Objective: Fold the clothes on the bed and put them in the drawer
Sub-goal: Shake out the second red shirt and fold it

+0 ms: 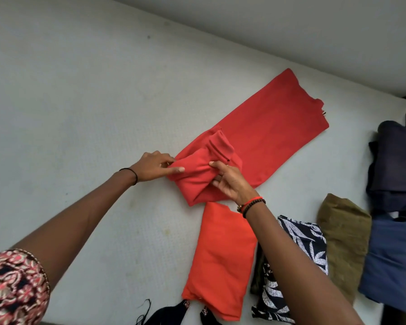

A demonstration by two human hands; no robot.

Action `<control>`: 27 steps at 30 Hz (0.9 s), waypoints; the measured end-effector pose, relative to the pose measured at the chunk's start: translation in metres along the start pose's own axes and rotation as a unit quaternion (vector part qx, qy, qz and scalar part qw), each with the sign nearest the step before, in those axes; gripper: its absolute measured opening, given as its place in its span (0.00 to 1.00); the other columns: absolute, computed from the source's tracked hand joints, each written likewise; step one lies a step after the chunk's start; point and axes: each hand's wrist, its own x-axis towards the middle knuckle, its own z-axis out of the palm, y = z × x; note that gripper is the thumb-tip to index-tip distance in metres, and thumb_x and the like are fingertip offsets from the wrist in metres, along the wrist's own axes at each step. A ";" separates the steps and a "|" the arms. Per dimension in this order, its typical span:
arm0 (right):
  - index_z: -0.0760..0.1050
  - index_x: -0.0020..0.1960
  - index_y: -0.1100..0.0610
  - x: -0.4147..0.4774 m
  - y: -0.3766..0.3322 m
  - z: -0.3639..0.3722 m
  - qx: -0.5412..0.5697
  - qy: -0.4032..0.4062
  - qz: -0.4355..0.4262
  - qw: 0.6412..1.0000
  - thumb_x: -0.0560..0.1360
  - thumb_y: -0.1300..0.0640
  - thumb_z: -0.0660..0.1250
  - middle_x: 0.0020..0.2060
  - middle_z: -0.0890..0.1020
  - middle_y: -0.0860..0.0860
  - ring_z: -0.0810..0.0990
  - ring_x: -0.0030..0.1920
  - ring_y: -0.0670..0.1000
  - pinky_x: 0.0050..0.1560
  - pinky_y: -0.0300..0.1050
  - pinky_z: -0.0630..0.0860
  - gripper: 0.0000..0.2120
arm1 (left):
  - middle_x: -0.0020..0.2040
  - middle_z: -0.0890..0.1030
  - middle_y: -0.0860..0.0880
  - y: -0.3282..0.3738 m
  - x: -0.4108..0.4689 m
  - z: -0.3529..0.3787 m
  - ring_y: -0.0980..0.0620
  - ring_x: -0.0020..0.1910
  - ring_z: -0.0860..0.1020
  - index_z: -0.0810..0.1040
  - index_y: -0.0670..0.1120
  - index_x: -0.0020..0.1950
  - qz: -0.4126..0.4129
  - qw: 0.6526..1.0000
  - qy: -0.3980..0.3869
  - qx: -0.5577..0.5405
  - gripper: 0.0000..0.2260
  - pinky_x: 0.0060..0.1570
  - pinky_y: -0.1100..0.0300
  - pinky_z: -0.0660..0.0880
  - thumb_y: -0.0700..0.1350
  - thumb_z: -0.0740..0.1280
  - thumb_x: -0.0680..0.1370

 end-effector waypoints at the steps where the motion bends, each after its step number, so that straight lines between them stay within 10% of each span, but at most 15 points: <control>1: 0.74 0.47 0.56 0.000 -0.001 -0.001 0.001 -0.003 0.008 1.000 0.74 0.66 0.66 0.41 0.79 0.52 0.79 0.39 0.48 0.39 0.43 0.80 0.06 | 0.51 0.78 0.55 -0.003 0.001 0.003 0.54 0.50 0.73 0.80 0.56 0.47 0.005 1.000 0.016 0.008 0.38 0.59 0.55 0.64 0.81 0.48 0.59; 6: 0.75 0.55 0.52 -0.003 -0.009 0.000 -0.070 0.002 0.013 0.997 0.69 0.47 0.74 0.50 0.82 0.50 0.80 0.52 0.51 0.49 0.51 0.80 0.18 | 0.52 0.73 0.55 -0.014 0.007 0.006 0.56 0.51 0.69 0.78 0.55 0.45 0.002 0.999 0.037 0.023 0.30 0.59 0.57 0.62 0.74 0.48 0.66; 12: 0.72 0.52 0.56 0.012 -0.017 0.004 -0.082 0.102 -0.125 0.984 0.70 0.55 0.75 0.50 0.80 0.54 0.80 0.49 0.52 0.39 0.47 0.82 0.16 | 0.55 0.74 0.52 -0.007 0.015 -0.002 0.52 0.54 0.71 0.80 0.48 0.56 0.034 0.998 0.015 0.050 0.19 0.56 0.60 0.62 0.56 0.54 0.81; 17: 0.72 0.50 0.57 0.025 -0.010 0.002 -0.173 0.166 -0.139 0.961 0.66 0.46 0.77 0.52 0.80 0.57 0.82 0.48 0.55 0.36 0.49 0.82 0.22 | 0.52 0.78 0.54 -0.014 -0.003 -0.004 0.55 0.50 0.78 0.76 0.58 0.49 0.006 0.992 0.047 -0.119 0.13 0.54 0.59 0.73 0.65 0.62 0.74; 24: 0.69 0.38 0.57 0.002 0.029 0.016 -0.200 0.187 -0.138 0.952 0.54 0.32 0.76 0.28 0.72 0.50 0.73 0.27 0.49 0.28 0.46 0.77 0.33 | 0.49 0.82 0.54 -0.043 -0.027 0.008 0.56 0.49 0.80 0.79 0.60 0.46 -0.003 0.982 0.105 -0.156 0.09 0.57 0.53 0.75 0.45 0.72 0.72; 27: 0.65 0.43 0.55 -0.007 0.071 0.018 -0.285 0.176 -0.164 0.928 0.59 0.44 0.80 0.33 0.72 0.49 0.71 0.32 0.48 0.35 0.46 0.72 0.27 | 0.51 0.80 0.51 -0.039 -0.024 0.010 0.54 0.50 0.79 0.77 0.61 0.50 0.010 0.979 0.130 -0.158 0.14 0.55 0.58 0.75 0.46 0.74 0.70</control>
